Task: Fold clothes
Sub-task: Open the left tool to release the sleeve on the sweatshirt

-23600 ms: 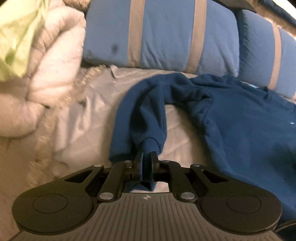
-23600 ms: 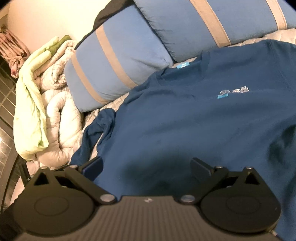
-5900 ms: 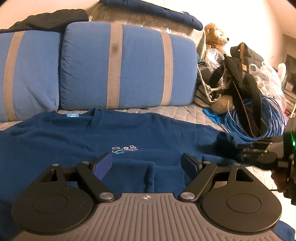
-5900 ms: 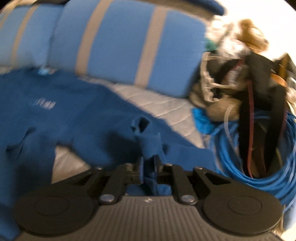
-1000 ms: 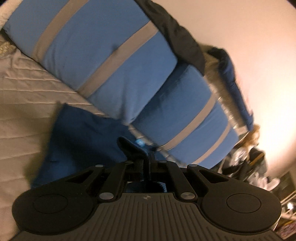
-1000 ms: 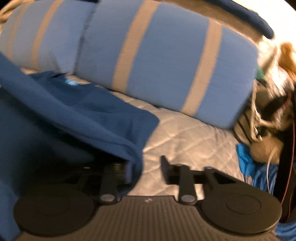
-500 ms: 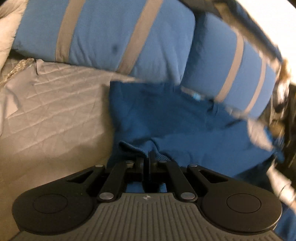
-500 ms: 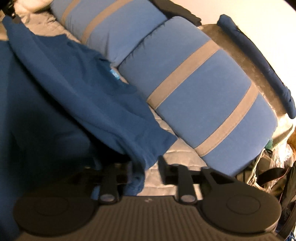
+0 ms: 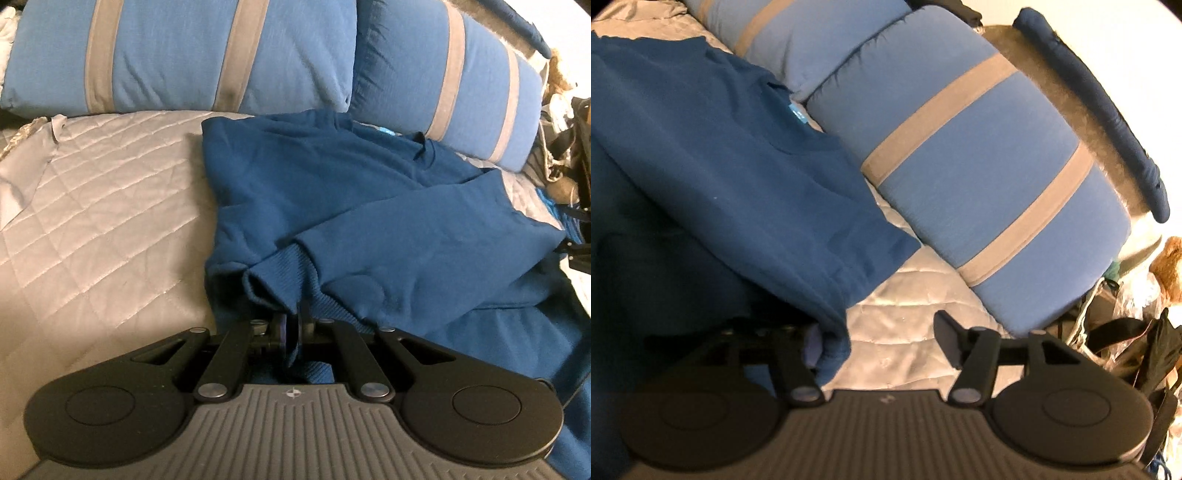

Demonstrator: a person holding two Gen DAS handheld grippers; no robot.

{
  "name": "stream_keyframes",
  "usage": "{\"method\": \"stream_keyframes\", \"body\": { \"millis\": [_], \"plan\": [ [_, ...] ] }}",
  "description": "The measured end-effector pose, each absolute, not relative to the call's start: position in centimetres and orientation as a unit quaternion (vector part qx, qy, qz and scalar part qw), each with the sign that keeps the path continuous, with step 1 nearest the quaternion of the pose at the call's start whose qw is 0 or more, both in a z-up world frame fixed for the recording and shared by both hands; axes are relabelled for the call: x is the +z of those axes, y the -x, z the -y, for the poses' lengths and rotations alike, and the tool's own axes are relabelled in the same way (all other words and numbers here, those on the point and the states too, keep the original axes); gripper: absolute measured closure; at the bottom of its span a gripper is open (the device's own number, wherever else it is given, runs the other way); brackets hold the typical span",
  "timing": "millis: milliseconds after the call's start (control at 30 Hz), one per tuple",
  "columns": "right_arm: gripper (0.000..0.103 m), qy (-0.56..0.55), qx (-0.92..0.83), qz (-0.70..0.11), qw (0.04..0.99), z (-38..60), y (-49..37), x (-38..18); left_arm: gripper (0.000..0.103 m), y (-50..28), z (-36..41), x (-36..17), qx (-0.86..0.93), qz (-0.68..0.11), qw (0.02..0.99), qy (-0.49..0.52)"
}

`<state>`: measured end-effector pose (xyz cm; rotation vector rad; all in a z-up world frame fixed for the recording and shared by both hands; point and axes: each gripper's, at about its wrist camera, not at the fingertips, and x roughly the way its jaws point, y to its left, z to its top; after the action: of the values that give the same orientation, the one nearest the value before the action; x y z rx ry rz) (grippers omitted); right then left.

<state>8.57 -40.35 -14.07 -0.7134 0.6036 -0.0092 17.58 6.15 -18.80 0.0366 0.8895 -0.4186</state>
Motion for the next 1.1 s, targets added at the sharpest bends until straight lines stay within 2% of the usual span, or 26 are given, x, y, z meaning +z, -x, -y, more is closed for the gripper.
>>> {"method": "stream_keyframes", "body": {
  "millis": [233,467,667,767,933,1100],
  "plan": [
    [0.031,0.334,0.011,-0.312,0.890,40.8,-8.6,-15.1,0.094,-18.0,-6.2,-18.9,-0.185,-0.438,0.880,-0.001],
    [0.029,0.296,0.040,-0.315,0.901,41.3,-7.2,-13.6,0.091,-17.3,-6.8,-17.9,-0.180,-0.434,0.883,0.010],
    [0.030,0.231,0.099,-0.310,0.917,42.6,-4.0,-11.1,0.074,-16.0,-7.3,-16.5,-0.175,-0.422,0.889,0.008],
    [0.032,0.174,0.156,-0.322,0.917,43.4,-2.6,-10.0,0.058,-15.3,-7.5,-15.8,-0.173,-0.417,0.893,0.007],
    [0.043,0.123,0.240,-0.361,0.893,43.1,-2.3,-10.9,0.041,-14.3,-7.7,-14.2,-0.169,-0.402,0.900,0.009],
    [0.049,0.097,0.263,-0.381,0.881,41.8,-3.5,-12.5,0.039,-13.4,-7.5,-12.1,-0.168,-0.380,0.910,0.015]
  ]
}}
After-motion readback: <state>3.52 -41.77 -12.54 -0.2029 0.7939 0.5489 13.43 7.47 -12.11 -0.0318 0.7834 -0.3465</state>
